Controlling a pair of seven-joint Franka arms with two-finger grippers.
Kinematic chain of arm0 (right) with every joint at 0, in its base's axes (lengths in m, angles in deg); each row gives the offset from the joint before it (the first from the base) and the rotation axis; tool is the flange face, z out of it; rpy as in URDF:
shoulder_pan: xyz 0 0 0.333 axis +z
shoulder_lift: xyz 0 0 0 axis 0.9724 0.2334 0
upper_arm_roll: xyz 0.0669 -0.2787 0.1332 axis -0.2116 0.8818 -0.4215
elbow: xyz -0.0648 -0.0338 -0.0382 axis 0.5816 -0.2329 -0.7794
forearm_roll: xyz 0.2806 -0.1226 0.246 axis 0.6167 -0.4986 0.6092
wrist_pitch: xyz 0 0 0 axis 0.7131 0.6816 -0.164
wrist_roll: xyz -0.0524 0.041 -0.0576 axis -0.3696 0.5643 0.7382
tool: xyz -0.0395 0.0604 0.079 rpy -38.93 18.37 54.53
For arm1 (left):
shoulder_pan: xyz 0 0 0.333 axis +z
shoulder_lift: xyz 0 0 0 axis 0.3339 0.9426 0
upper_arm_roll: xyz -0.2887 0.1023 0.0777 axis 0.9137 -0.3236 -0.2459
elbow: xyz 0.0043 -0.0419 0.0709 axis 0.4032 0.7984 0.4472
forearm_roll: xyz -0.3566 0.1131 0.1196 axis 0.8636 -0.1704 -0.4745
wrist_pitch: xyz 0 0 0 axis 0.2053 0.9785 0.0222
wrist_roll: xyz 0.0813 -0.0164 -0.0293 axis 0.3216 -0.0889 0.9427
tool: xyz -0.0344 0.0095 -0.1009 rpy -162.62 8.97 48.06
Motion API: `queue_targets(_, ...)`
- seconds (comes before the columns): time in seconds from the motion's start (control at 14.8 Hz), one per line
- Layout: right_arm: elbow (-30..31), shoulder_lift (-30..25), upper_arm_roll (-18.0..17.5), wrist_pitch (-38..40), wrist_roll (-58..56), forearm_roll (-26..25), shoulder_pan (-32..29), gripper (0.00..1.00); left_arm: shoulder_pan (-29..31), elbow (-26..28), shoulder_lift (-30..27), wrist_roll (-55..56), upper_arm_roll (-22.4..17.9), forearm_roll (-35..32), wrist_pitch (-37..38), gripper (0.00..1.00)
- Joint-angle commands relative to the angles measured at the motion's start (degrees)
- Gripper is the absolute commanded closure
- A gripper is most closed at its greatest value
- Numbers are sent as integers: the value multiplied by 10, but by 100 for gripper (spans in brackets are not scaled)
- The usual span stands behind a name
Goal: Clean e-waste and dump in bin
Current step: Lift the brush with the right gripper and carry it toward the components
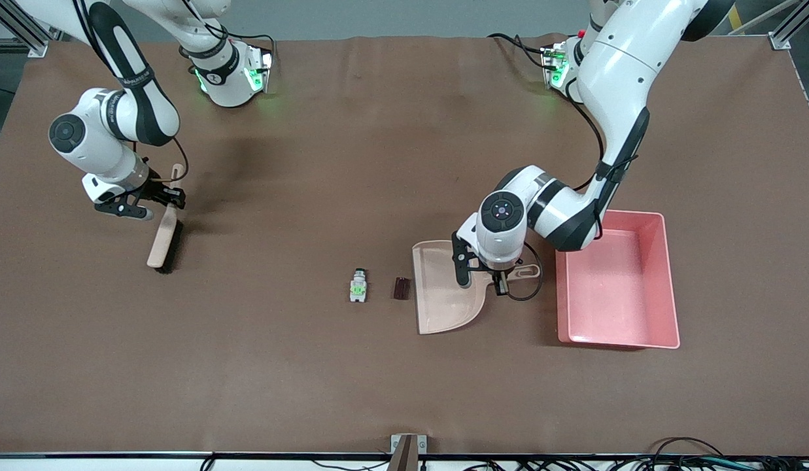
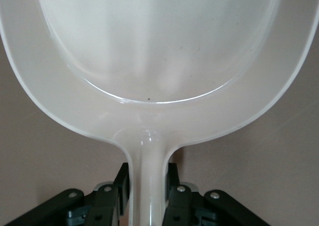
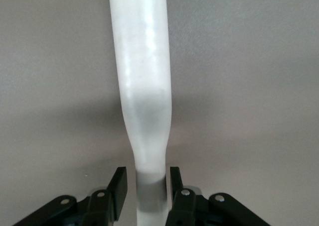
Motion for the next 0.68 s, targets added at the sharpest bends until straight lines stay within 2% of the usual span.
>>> queue_targets(0.0,10,-16,-2,6,-3,2,2,63,-4,-13,3,-11,0,-18,13,76)
queue_targets(0.34,10,-14,-2,7,-2,2,0,96,-19,-13,-1,-18,1,-18,45,77)
queue_targets(0.41,10,-14,-2,7,-2,2,0,100,-20,-13,-1,-24,1,-18,49,77)
queue_targets(0.61,7,-13,-3,8,-2,1,1,100,-20,-13,3,-32,1,-18,50,77)
